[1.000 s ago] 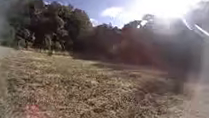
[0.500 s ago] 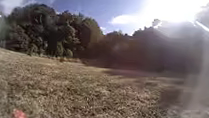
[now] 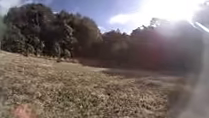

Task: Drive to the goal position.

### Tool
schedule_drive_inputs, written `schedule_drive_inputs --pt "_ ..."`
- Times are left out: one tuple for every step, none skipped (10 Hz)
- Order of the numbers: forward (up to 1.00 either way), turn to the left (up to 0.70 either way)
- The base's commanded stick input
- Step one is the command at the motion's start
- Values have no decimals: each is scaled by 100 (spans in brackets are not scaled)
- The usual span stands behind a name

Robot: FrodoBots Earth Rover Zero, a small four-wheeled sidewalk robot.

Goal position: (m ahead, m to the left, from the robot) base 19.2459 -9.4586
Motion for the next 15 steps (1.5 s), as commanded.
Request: schedule_drive_inputs --pt "70 0" --pt "70 0" --pt "70 0" --pt "70 0" --pt "70 0" --pt "70 0" --pt "70 0" --pt "70 0" --pt "70 0" --pt "70 0" --pt "70 0" --pt "70 0" --pt "70 34" --pt "70 0" --pt "70 0"
